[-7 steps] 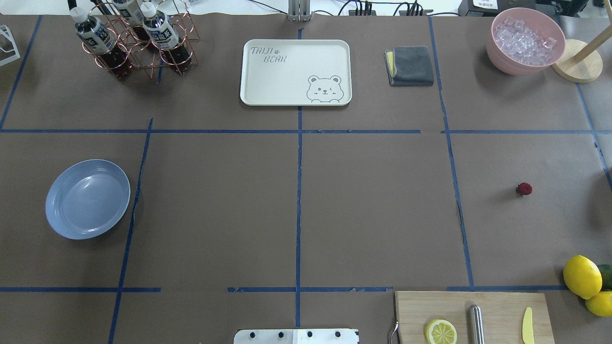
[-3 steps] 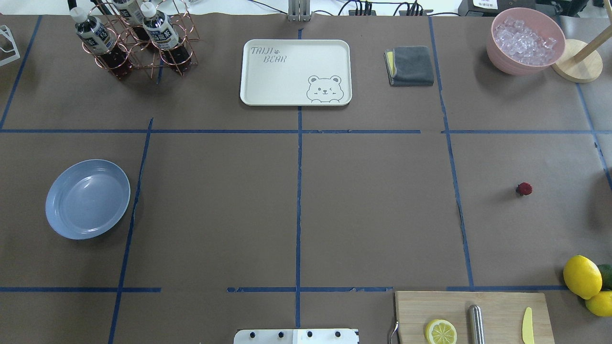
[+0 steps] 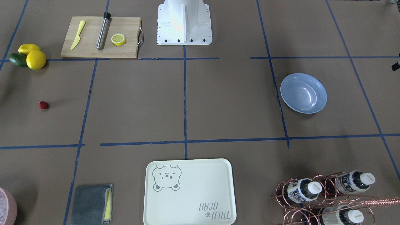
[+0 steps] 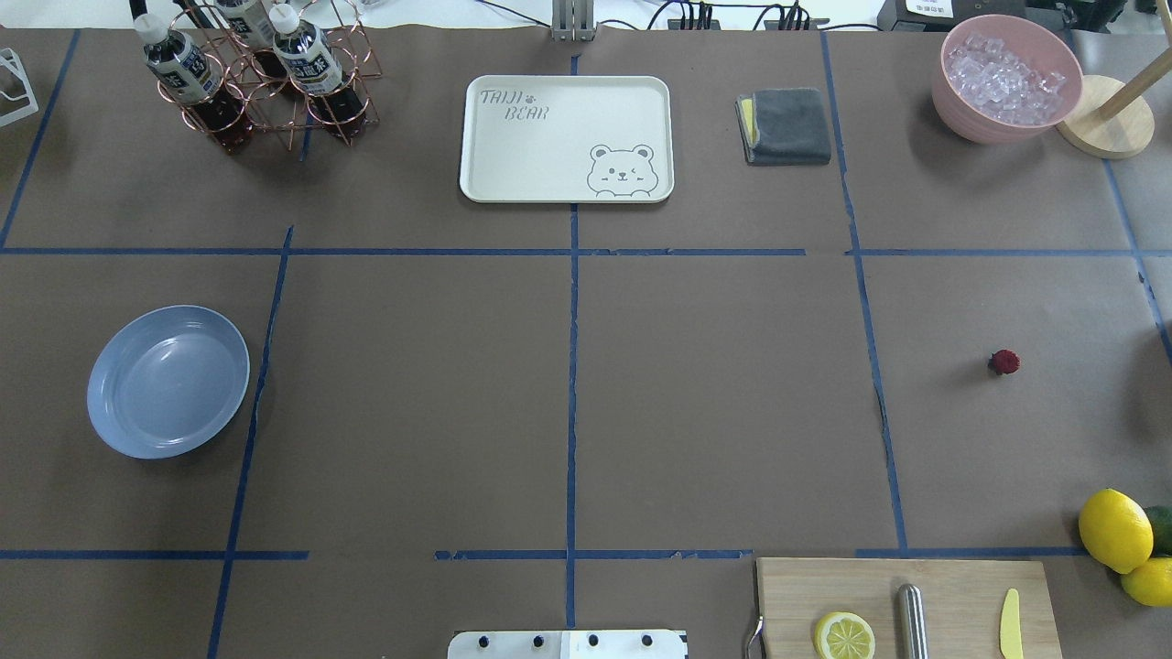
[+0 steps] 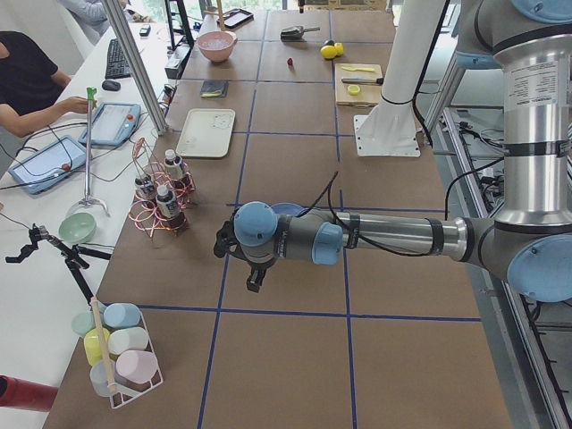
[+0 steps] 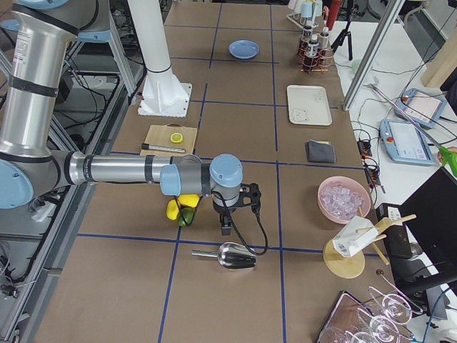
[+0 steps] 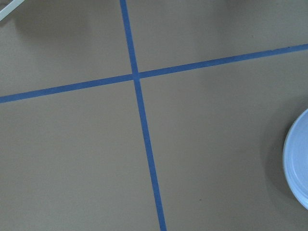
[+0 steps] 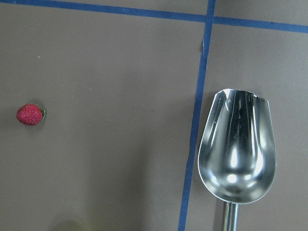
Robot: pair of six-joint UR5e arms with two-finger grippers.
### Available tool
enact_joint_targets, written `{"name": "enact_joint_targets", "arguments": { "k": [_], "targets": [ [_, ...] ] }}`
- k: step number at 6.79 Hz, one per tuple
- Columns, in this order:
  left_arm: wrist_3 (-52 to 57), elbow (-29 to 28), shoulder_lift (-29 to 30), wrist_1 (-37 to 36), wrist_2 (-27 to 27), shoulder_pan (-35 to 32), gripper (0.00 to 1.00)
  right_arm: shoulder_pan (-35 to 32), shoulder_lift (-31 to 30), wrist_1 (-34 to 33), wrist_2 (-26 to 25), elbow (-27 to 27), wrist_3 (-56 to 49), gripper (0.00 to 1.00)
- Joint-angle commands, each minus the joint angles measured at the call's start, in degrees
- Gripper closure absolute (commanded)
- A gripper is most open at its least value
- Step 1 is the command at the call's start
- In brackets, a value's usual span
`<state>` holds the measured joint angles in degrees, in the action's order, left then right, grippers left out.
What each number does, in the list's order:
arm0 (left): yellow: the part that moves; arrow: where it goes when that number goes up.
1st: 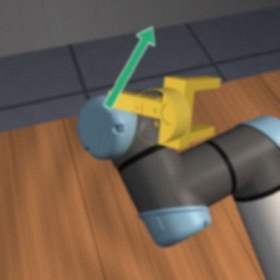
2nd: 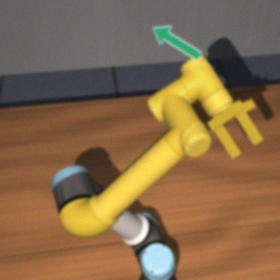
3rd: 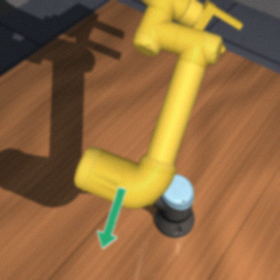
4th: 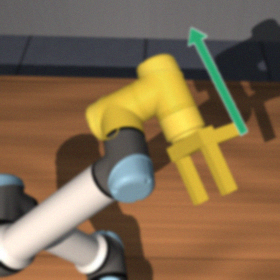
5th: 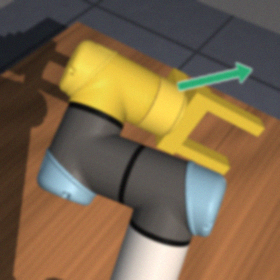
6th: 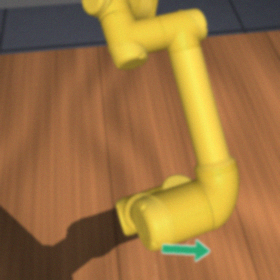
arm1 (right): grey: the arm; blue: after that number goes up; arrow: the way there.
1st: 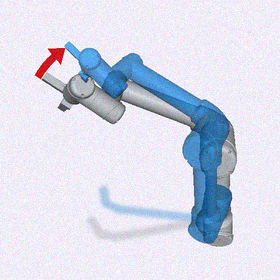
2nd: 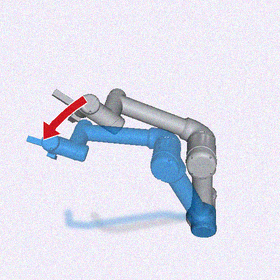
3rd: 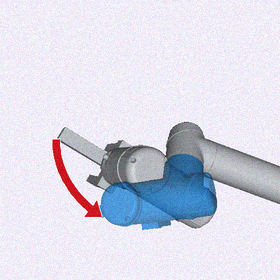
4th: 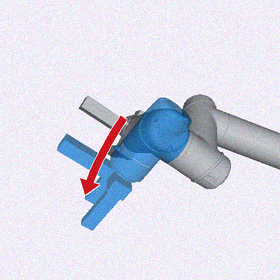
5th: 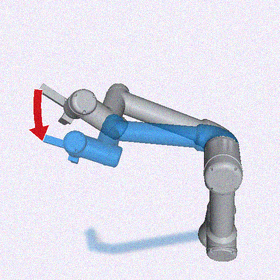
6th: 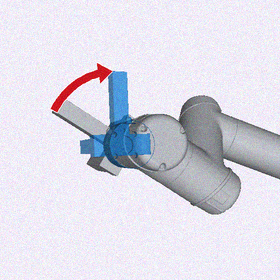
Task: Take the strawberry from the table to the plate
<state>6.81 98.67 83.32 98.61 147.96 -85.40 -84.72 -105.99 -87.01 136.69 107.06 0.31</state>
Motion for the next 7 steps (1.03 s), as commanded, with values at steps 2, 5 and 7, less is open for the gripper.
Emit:
{"name": "enact_joint_targets", "arguments": {
  "k": [2, 5, 7],
  "targets": [
    [-20.85, -3.47, 0.00, 19.33, -0.55, 14.25, 0.00, 0.08, -0.35, 0.18, -0.02, -0.01, 0.04, 0.00],
    [-47.63, -10.32, 0.78, 40.92, -11.53, 28.67, 0.02, 0.08, -0.35, 0.18, 0.33, 0.08, 0.04, 0.00],
    [-48.03, -10.69, 0.79, 41.40, -14.02, 30.72, 0.12, 0.08, -0.35, 0.18, 0.34, 0.08, 0.04, 0.00]
  ]
}}
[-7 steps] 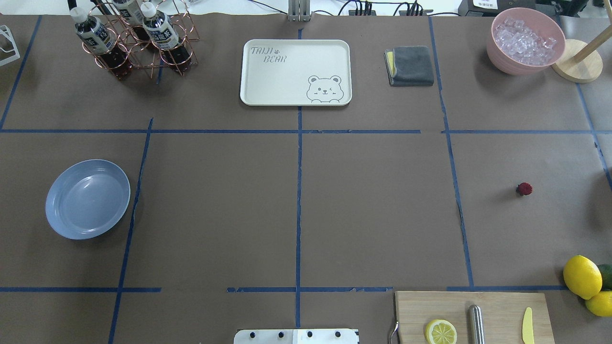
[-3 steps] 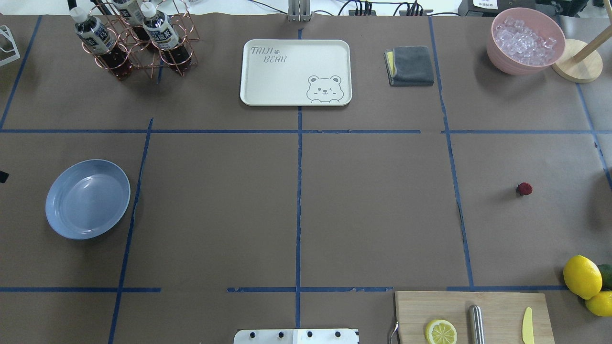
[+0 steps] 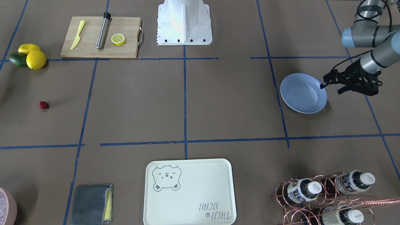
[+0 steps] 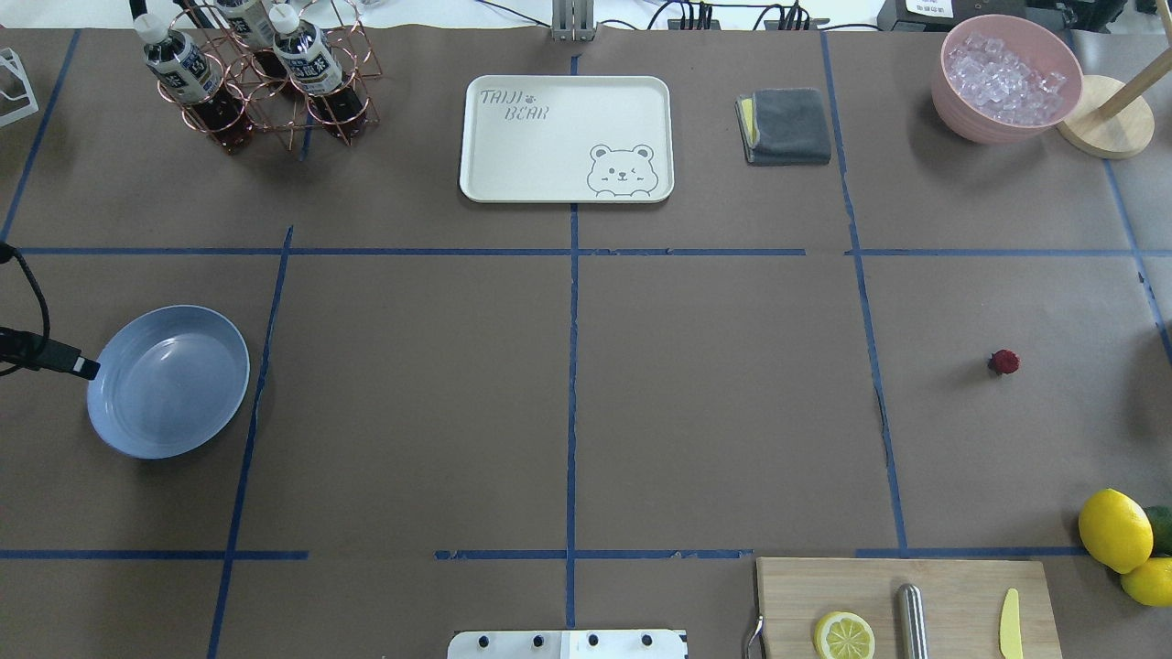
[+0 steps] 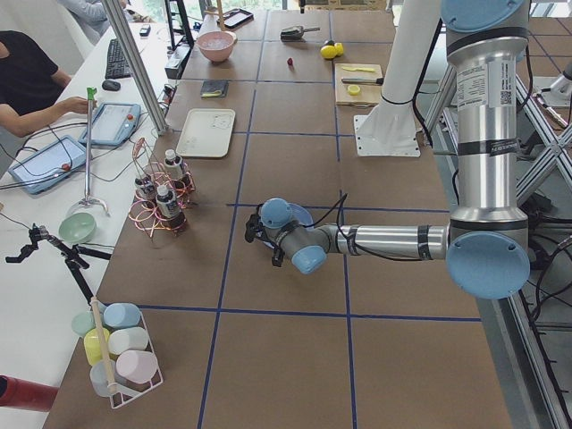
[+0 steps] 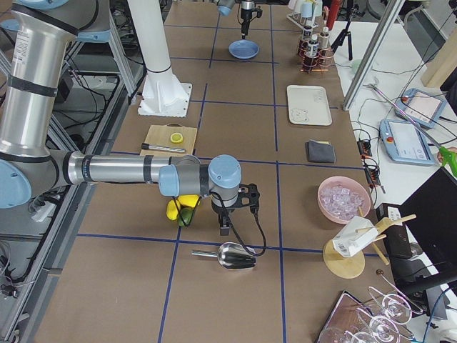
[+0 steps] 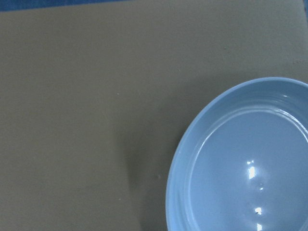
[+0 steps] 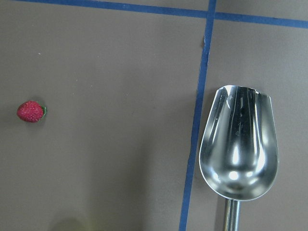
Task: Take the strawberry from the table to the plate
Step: 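Reach the left gripper down to the rim of the light blue plate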
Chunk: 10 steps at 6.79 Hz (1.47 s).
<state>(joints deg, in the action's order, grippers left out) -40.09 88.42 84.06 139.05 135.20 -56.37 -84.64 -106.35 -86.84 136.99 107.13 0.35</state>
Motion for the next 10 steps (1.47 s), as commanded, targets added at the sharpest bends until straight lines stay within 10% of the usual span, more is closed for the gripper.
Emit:
{"name": "enact_joint_targets", "arguments": {
  "k": [1, 5, 6, 10],
  "targets": [
    [-1.13, -0.53, 0.05, 0.87, -1.60, 1.88, 0.18, 0.00, 0.00, -0.09, 0.03, 0.01, 0.00, 0.00],
    [-1.21, -1.49, 0.84, 0.96, -1.52, 2.32, 0.46, 0.00, 0.00, 0.00, 0.12, 0.01, 0.00, 0.00],
    [-1.30, -1.49, 1.02, 0.96, -1.52, 2.32, 0.92, -0.09, 0.00, 0.00, 0.12, 0.09, 0.00, 0.00],
    [-14.24, 2.88, 3.89, 1.14, 1.03, 2.32, 1.00, 0.00, 0.18, 0.09, 0.12, 0.44, -0.70, 0.00]
  ]
}}
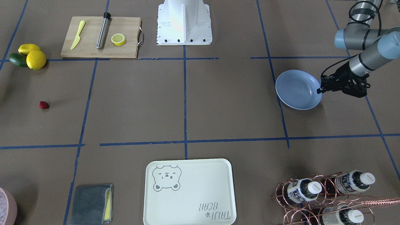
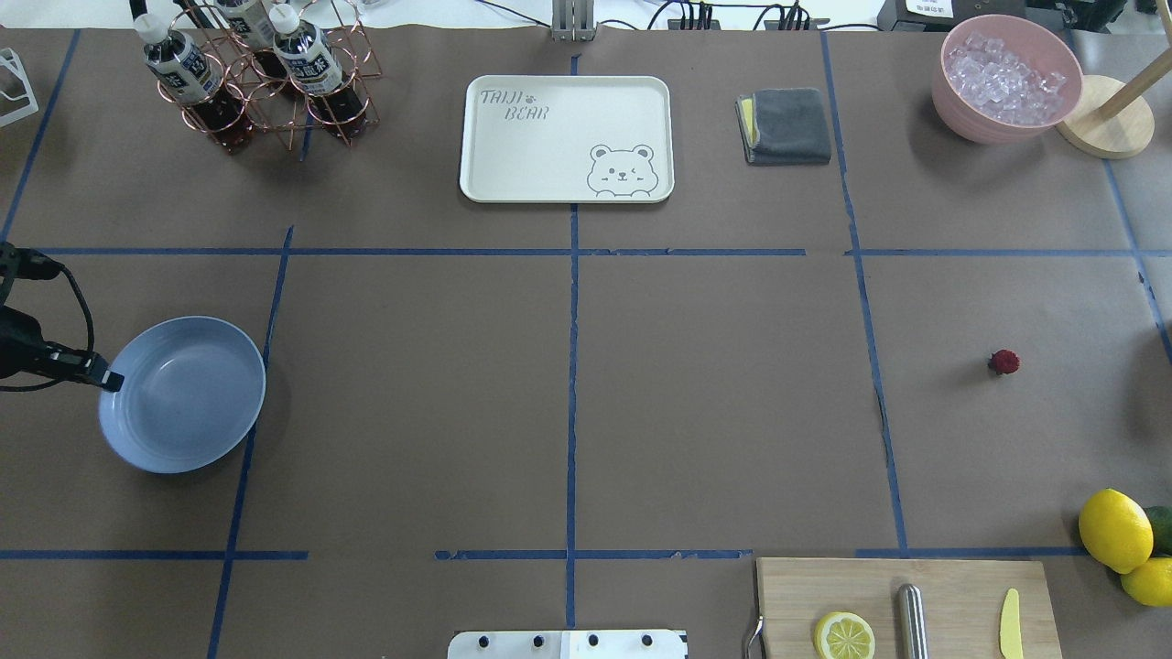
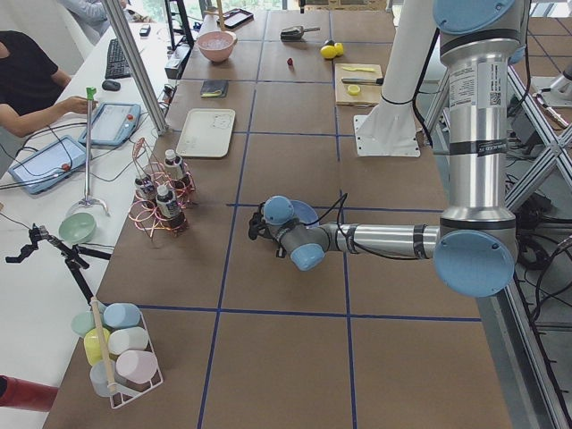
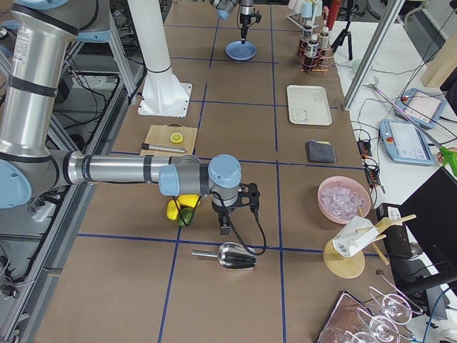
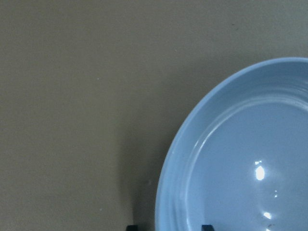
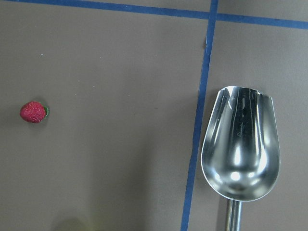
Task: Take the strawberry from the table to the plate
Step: 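Reach the left gripper down to the rim of the light blue plate, then grip the plate rim with the left gripper and slide it toward the table center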
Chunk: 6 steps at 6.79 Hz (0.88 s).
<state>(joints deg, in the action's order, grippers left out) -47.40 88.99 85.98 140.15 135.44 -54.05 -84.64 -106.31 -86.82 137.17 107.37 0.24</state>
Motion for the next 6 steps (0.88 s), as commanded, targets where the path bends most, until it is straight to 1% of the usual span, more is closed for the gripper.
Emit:
{"name": "enact_joint_targets", "arguments": {
  "k": [1, 2, 3, 4, 5, 6],
  "targets": [
    [-14.57, 2.76, 6.43, 0.03, 0.88, 0.00, 1.00, 0.09, 0.13, 0.59, -0.06, 1.68, -0.59, 0.00],
    [-20.92, 4.24, 10.04, -0.14, 1.31, 2.17, 1.00, 0.18, 0.22, 0.60, 0.20, 2.13, -0.50, 0.00],
    [-28.98, 4.69, 14.78, -0.32, 0.62, 6.02, 1.00, 0.18, 0.13, 0.60, 3.07, 2.22, -0.59, 0.00],
    [-38.55, 3.91, 21.70, -0.58, -2.17, 12.42, 1.00, 0.18, 0.05, 0.68, 3.63, 2.14, -0.85, 0.00],
    [-44.91, 3.04, 26.99, -1.10, -7.51, 18.66, 1.00, 0.18, 0.05, 0.51, 3.63, 1.96, -0.86, 0.00],
    [-47.76, 2.16, 30.17, -4.42, -12.87, 23.42, 1.00, 0.18, 0.05, 0.51, 3.63, 1.87, -0.86, 0.00]
  ]
}}
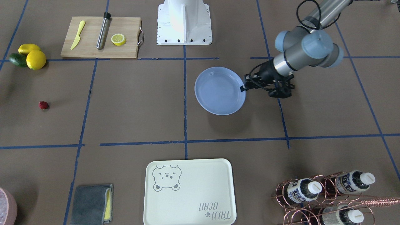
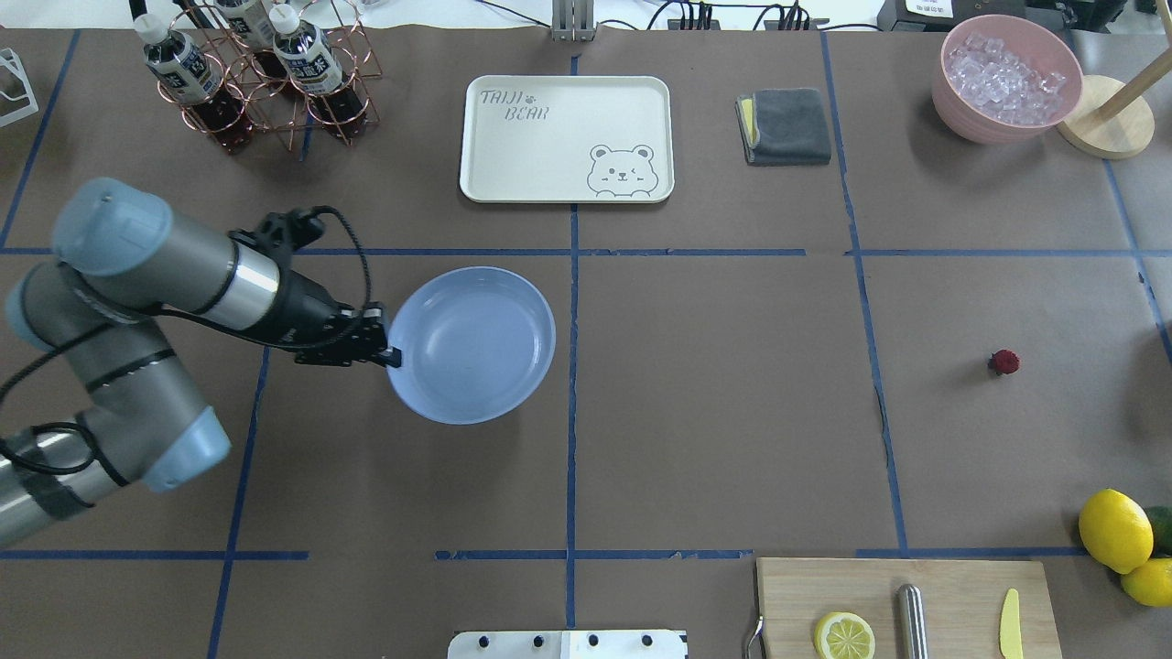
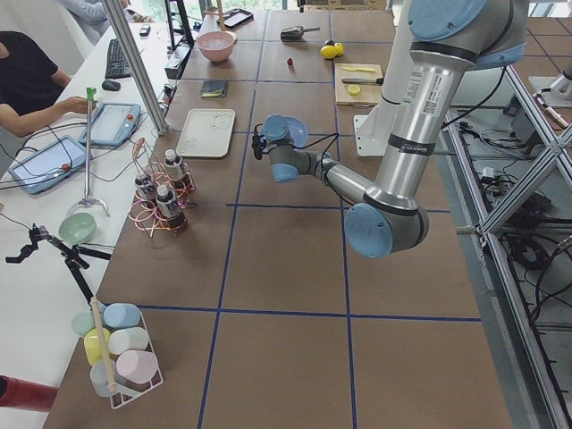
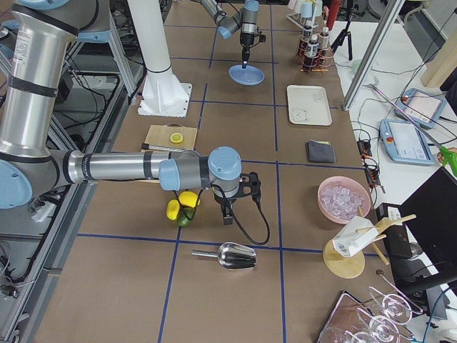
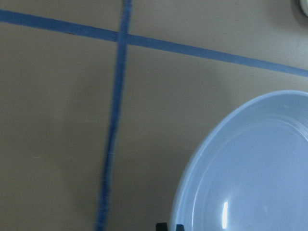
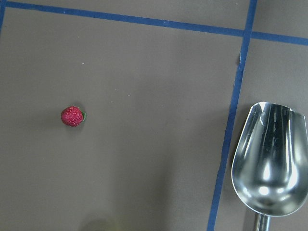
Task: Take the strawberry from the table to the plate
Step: 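Grip the plate rim with the left gripper and slide it toward the table center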
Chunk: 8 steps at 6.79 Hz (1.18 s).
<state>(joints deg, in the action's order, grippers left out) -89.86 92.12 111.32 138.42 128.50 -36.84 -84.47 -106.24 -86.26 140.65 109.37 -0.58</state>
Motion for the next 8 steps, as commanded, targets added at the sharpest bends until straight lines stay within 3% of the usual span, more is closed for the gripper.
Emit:
{"name": "enact_joint_targets", "arguments": {
  "k": [1, 5, 8],
  "targets": [
    [-4.89, -1.68, 8.18, -9.15, -11.81, 7.90, 1.00, 0.00, -0.11, 0.04, 0.15, -0.12, -0.03, 0.00],
    [-4.80, -1.16, 8.74, -14.39, -17.21, 9.33, 1.00, 0.00, -0.02, 0.21, 0.24, 0.06, -0.03, 0.00],
    [-4.80, -1.42, 8.56, -14.41, -17.58, 9.85, 1.00, 0.09, -0.02, 0.21, 1.47, -0.03, 1.02, 0.00]
  ]
}}
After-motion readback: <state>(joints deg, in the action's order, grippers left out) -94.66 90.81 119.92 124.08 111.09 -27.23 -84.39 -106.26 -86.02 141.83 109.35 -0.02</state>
